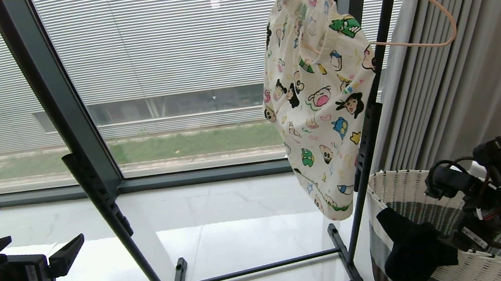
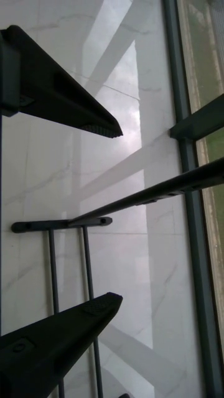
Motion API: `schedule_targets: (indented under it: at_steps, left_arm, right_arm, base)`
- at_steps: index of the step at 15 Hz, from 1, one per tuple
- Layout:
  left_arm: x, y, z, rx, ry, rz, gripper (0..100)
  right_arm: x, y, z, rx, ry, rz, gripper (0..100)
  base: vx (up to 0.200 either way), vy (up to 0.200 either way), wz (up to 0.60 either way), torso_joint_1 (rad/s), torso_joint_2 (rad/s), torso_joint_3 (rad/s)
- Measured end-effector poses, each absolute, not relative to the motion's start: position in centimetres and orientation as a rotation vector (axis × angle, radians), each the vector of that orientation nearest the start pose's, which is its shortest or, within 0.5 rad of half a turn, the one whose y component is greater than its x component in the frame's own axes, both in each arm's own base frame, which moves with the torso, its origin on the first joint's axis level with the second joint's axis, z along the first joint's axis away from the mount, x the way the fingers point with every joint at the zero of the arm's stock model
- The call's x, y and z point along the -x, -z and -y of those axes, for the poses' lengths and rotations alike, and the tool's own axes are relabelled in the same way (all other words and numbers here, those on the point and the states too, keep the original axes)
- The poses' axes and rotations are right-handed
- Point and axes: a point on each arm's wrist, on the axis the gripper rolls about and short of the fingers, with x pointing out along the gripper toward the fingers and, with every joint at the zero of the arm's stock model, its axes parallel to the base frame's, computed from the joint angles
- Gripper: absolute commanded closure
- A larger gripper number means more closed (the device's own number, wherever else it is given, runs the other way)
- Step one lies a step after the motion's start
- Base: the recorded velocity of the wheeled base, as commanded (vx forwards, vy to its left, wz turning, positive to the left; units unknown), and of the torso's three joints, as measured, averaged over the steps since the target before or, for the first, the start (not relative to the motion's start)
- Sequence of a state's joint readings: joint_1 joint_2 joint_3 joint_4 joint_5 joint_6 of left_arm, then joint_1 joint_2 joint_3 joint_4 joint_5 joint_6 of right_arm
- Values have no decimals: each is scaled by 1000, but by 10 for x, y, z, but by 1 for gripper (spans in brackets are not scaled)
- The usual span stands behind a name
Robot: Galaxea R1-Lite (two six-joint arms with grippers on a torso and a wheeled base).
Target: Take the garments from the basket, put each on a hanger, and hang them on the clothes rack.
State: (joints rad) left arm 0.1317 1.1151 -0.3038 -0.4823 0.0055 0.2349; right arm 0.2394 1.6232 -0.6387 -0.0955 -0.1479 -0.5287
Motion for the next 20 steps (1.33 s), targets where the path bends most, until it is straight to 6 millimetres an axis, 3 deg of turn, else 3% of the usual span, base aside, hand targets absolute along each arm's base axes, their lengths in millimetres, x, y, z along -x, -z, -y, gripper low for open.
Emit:
schedule_targets:
  at_steps: [11,13,14,17,20]
  left_arm:
    - [-139,-161,-19,-213,-96,-346,0]
    - [-140,-161,-18,-213,-95,-346,0]
    - [-140,-161,-18,-213,-94,-346,0]
    - [-140,-161,-18,-213,-94,-347,0]
    - [-140,-161,-18,-215,-94,-346,0]
  right_arm:
    - [-293,-53,-55,672,-264,-792,0]
    - [-296,-44,-55,676,-271,-809,0]
    - [-297,-41,-55,675,-273,-810,100]
    - [-298,-40,-56,673,-276,-807,100]
    - [-294,-53,-58,663,-302,-769,100]
  base:
    - [0,0,0,0,0,0]
    - [0,0,0,0,0,0]
    - [0,0,0,0,0,0]
    - [0,0,0,0,0,0]
    - [0,0,0,0,0,0]
